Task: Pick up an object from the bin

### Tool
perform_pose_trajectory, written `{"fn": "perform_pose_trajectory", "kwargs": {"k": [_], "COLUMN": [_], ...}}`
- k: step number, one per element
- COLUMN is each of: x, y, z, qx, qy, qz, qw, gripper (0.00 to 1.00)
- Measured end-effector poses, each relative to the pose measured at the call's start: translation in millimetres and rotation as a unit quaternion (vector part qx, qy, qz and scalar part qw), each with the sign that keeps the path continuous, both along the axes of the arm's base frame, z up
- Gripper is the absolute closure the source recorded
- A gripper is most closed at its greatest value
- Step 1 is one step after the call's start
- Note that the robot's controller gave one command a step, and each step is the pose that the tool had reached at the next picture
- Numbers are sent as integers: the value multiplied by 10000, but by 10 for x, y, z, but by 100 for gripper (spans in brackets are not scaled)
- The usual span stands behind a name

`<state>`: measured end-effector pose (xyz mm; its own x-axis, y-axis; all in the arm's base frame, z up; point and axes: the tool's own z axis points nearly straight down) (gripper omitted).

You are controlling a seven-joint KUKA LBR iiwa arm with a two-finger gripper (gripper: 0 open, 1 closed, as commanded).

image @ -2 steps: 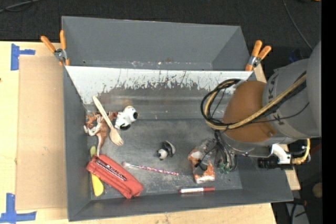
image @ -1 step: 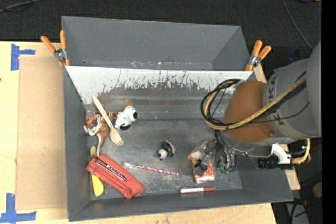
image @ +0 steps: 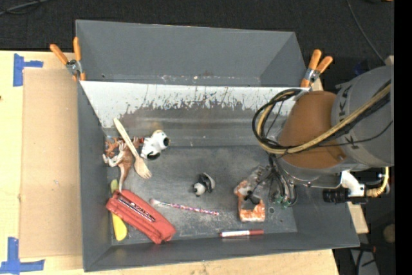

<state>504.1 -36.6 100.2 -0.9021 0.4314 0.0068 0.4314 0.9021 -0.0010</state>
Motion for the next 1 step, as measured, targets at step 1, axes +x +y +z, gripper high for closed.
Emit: {"fn": "perform_pose_trajectory", "kwargs": {"k": [1], "x": [16], "y": [-1], "z": [274], "qx": [-2], "qy": [-29], "qz": [5], "qw": [10000], "gripper": [100]}}
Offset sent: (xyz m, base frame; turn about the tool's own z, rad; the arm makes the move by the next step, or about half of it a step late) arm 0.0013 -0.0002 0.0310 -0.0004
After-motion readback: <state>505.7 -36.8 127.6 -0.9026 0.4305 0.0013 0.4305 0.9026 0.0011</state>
